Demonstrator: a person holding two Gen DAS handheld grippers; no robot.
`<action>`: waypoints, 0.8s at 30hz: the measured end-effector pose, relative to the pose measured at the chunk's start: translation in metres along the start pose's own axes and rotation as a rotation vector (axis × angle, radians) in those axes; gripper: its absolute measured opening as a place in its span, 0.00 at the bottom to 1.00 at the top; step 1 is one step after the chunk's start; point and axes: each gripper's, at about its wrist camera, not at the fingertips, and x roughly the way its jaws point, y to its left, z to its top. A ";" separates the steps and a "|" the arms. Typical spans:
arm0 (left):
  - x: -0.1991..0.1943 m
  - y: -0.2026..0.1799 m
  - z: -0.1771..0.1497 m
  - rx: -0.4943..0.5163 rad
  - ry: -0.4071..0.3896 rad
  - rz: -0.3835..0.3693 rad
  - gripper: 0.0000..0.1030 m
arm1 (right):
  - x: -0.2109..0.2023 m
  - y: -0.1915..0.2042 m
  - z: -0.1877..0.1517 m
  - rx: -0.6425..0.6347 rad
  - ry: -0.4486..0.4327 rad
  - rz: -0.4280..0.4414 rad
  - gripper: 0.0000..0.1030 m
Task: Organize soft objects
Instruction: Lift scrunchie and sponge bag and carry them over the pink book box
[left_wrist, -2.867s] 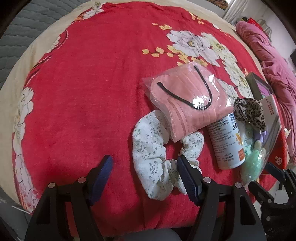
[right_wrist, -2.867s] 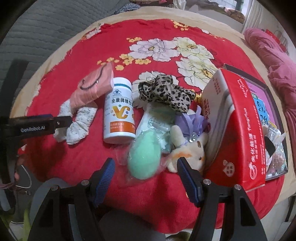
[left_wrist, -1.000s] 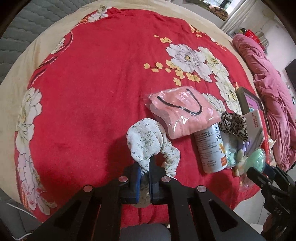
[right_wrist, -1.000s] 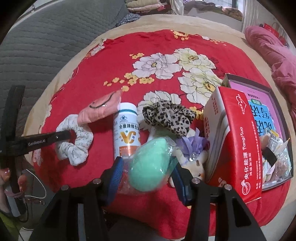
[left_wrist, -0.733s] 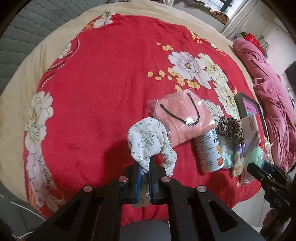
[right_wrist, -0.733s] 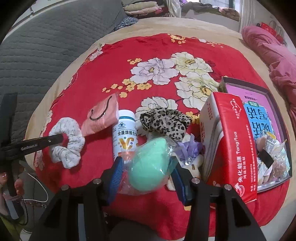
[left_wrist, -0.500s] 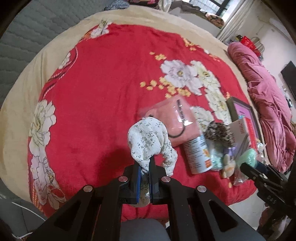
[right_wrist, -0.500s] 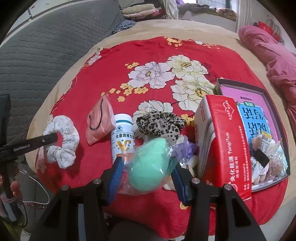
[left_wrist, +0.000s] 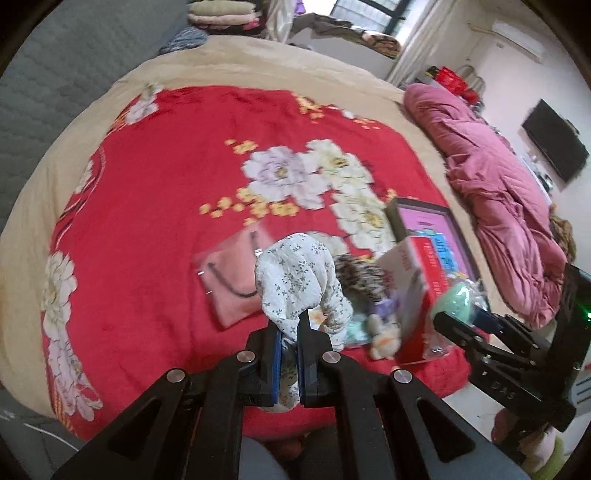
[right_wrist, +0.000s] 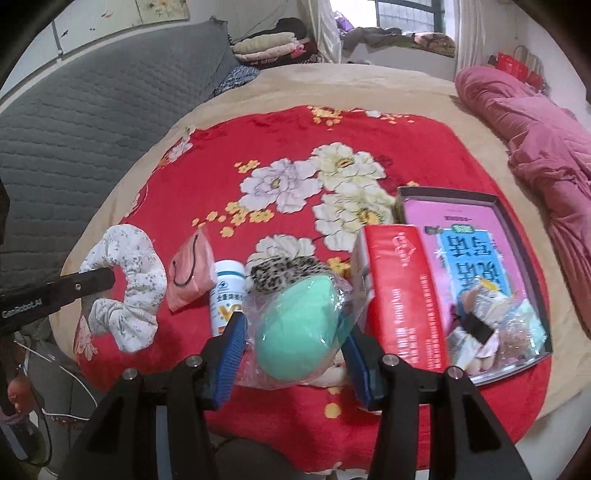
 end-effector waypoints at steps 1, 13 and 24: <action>-0.001 -0.006 0.001 0.010 -0.003 -0.005 0.06 | -0.004 -0.004 0.001 0.008 -0.007 0.002 0.50; -0.009 -0.090 0.017 0.140 -0.026 -0.071 0.06 | -0.040 -0.054 0.005 0.082 -0.070 -0.052 0.49; -0.012 -0.153 0.025 0.224 -0.042 -0.113 0.06 | -0.069 -0.095 0.009 0.141 -0.117 -0.081 0.49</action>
